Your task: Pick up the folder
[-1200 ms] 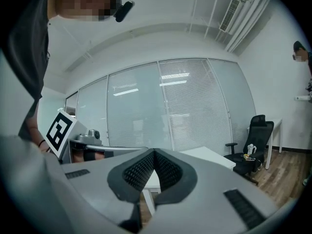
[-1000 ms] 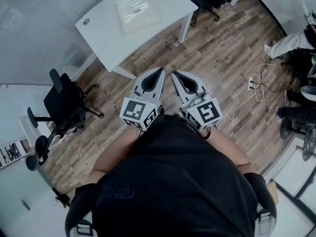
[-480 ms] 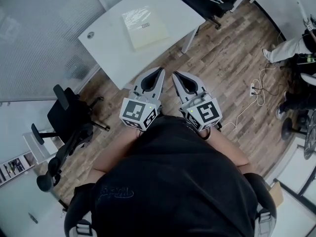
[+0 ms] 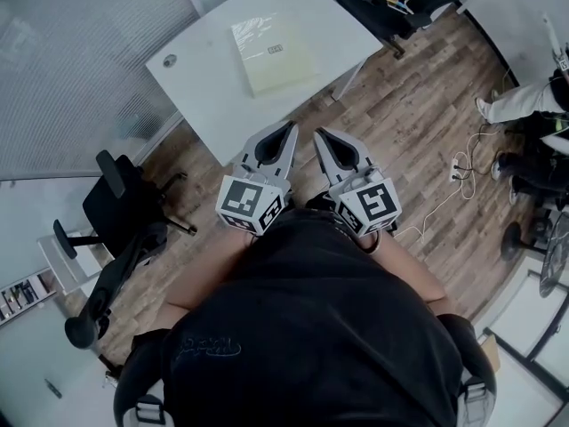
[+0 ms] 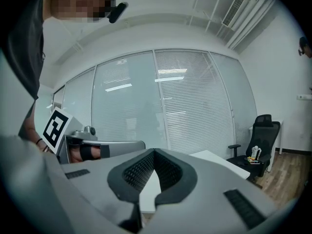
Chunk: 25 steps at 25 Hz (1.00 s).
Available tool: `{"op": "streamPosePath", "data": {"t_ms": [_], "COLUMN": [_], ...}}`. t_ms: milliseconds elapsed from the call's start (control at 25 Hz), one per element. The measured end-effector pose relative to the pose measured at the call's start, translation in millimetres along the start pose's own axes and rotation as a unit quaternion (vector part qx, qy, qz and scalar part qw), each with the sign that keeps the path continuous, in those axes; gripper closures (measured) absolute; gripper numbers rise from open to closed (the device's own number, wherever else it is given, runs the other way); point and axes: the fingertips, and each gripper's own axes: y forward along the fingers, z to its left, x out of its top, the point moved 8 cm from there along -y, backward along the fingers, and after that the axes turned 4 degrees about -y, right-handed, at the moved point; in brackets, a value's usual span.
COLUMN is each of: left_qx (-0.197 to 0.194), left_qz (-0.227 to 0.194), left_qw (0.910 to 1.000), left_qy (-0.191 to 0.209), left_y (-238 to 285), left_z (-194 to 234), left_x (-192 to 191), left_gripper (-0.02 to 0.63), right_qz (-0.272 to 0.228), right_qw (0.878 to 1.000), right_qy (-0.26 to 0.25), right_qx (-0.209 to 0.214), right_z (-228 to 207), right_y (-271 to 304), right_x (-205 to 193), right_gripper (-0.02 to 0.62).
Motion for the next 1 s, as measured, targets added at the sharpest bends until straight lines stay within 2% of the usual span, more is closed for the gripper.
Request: {"op": "streamPosePath", "data": {"t_ms": [240,520,680,1000], "left_qx": [0.024,0.069,0.087,0.113], "left_qz": [0.005,-0.002,-0.008,-0.024], "left_qw": [0.9997,0.9975,0.9959,0.9931], "left_qy": [-0.008,-0.014,-0.02,-0.019], "left_y": [10.0,41.3,73.1,156.2], "left_z": [13.7,27.9,35.8,30.9], "left_x": [-5.4,0.5,5.3,15.8], "left_gripper": [0.594,0.594,0.594,0.594], "right_qz": [0.003,0.009,0.01,0.007], "right_qw": [1.0,0.998,0.996,0.994], "right_qy": [0.009,0.009,0.005,-0.002], "right_qx": [0.019,0.062,0.085,0.112], "right_z": [-11.7,-50.3,-81.5,-173.1], "right_y": [16.9,48.2,67.3,87.7], "right_x": [-5.9,-1.7,3.8,18.3], "right_gripper": [0.574,0.574,0.574,0.574]}}
